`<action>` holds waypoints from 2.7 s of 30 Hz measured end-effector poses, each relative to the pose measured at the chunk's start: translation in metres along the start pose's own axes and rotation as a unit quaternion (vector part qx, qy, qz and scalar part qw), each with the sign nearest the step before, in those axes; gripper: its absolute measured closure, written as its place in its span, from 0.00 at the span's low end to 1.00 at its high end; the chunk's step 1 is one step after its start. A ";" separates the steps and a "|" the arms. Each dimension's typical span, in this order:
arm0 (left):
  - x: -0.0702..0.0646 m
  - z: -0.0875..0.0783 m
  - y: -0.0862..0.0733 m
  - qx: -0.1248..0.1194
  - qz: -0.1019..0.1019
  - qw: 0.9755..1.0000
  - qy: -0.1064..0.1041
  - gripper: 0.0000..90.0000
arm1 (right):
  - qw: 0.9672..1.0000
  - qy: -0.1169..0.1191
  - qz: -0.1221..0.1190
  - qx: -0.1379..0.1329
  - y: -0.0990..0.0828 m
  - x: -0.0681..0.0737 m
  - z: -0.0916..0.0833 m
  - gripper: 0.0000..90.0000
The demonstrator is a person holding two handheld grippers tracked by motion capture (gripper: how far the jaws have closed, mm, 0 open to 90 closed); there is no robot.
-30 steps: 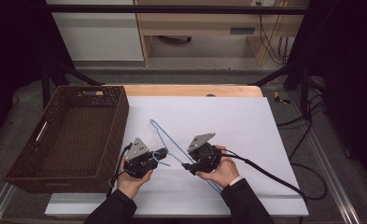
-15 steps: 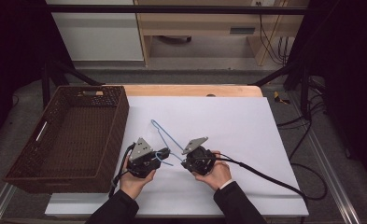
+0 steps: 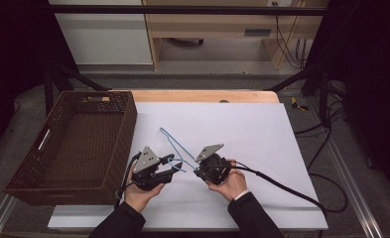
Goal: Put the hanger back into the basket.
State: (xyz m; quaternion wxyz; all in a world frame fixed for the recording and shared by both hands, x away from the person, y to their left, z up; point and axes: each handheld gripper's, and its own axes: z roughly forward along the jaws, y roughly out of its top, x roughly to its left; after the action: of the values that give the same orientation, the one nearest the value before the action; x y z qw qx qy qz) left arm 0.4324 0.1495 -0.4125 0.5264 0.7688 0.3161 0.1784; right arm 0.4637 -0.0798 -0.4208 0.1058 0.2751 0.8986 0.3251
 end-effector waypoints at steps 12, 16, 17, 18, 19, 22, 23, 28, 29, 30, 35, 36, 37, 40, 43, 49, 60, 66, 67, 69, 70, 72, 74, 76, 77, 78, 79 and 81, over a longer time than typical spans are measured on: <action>0.014 -0.028 0.009 0.012 0.037 0.999 0.028 0.31 | 1.000 0.005 -0.011 -0.022 0.007 -0.012 -0.034 0.98; 0.014 -0.030 0.017 0.015 0.050 0.998 0.026 0.31 | 0.999 0.017 -0.015 -0.037 0.006 -0.015 -0.047 0.98; 0.013 -0.030 0.019 0.016 0.054 0.998 0.025 0.30 | 0.999 0.020 -0.017 -0.038 0.006 -0.015 -0.050 0.98; 0.013 -0.030 0.021 0.018 0.059 0.998 0.024 0.30 | 0.999 0.022 -0.018 -0.038 0.006 -0.016 -0.053 0.98; 0.012 -0.030 0.023 0.021 0.063 0.998 0.022 0.29 | 0.999 0.026 -0.024 -0.037 0.006 -0.016 -0.056 0.98; 0.011 -0.029 0.029 0.031 0.077 0.996 0.017 0.27 | 0.998 0.037 -0.028 -0.040 0.004 -0.016 -0.063 0.98; 0.011 -0.029 0.031 0.035 0.082 0.996 0.015 0.27 | 0.998 0.043 -0.031 -0.040 0.004 -0.016 -0.064 0.98; 0.007 -0.023 0.039 0.050 0.112 0.992 0.008 0.23 | 0.996 0.067 -0.041 -0.036 0.002 -0.014 -0.071 0.98; 0.007 -0.022 0.040 0.054 0.117 0.992 0.007 0.23 | 0.996 0.070 -0.043 -0.036 0.002 -0.013 -0.071 0.98; 0.006 -0.019 0.041 0.058 0.119 0.991 0.003 0.22 | 0.996 0.074 -0.044 -0.037 0.001 -0.013 -0.071 0.98; 0.004 -0.010 0.042 0.077 0.138 0.987 -0.008 0.18 | 0.995 0.087 -0.049 -0.031 0.000 -0.011 -0.071 0.98; 0.004 -0.008 0.042 0.080 0.144 0.986 -0.010 0.18 | 0.994 0.088 -0.050 -0.028 0.000 -0.010 -0.071 0.98; 0.004 -0.006 0.042 0.088 0.153 0.984 -0.011 0.19 | 0.994 0.091 -0.052 -0.027 0.000 -0.010 -0.071 0.98; 0.002 -0.002 0.042 0.098 0.164 0.981 -0.023 0.22 | 0.994 0.097 -0.052 -0.025 0.000 -0.009 -0.071 0.98; -0.002 0.003 0.041 0.110 0.182 0.977 -0.023 0.27 | 0.993 0.103 -0.053 -0.024 0.000 -0.009 -0.071 0.98; -0.009 0.011 0.041 0.122 0.212 0.969 -0.018 0.43 | 0.992 0.107 -0.056 -0.022 -0.001 -0.007 -0.070 0.98; -0.013 0.017 0.037 0.133 0.251 0.959 -0.002 0.73 | 0.992 0.115 -0.056 -0.021 -0.001 -0.006 -0.068 0.98; -0.016 0.017 0.034 0.135 0.277 0.951 0.000 0.78 | 0.991 0.118 -0.055 -0.018 -0.001 -0.007 -0.067 0.98; -0.016 0.017 0.034 0.140 0.284 0.949 0.000 0.80 | 0.992 0.115 -0.057 -0.016 -0.001 -0.007 -0.068 0.98; -0.018 0.017 0.034 0.140 0.292 0.946 0.000 0.83 | 0.992 0.111 -0.058 -0.017 -0.001 -0.008 -0.068 0.97; -0.020 0.017 0.033 0.140 0.298 0.944 0.000 0.84 | 0.992 0.107 -0.058 -0.016 -0.001 -0.008 -0.068 0.97; -0.021 0.016 0.032 0.140 0.306 0.942 -0.003 0.87 | 0.993 0.103 -0.059 -0.015 -0.001 -0.009 -0.069 0.97; -0.022 0.015 0.032 0.141 0.313 0.939 -0.007 0.90 | 0.993 0.097 -0.059 -0.017 -0.001 -0.010 -0.070 0.97; -0.023 0.014 0.032 0.143 0.319 0.937 -0.012 0.92 | 0.994 0.096 -0.057 -0.020 -0.001 -0.012 -0.071 0.97; -0.024 0.014 0.032 0.143 0.318 0.937 -0.016 0.93 | 0.994 0.096 -0.056 -0.022 -0.001 -0.013 -0.072 0.97; -0.024 0.014 0.031 0.143 0.317 0.937 -0.020 0.94 | 0.994 0.094 -0.054 -0.025 -0.001 -0.013 -0.073 0.97; -0.025 0.014 0.031 0.140 0.316 0.938 -0.021 0.95 | 0.994 0.093 -0.054 -0.028 -0.001 -0.014 -0.074 0.97; -0.026 0.014 0.031 0.146 0.319 0.936 -0.026 0.96 | 0.994 0.090 -0.052 -0.027 -0.001 -0.015 -0.076 0.97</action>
State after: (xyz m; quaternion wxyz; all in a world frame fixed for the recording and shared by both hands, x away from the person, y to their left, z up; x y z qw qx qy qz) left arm 0.4312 0.1149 -0.3874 0.3321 0.9019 0.0630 0.2690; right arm 0.4478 -0.1287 -0.3626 0.0483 0.1942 0.9086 0.3665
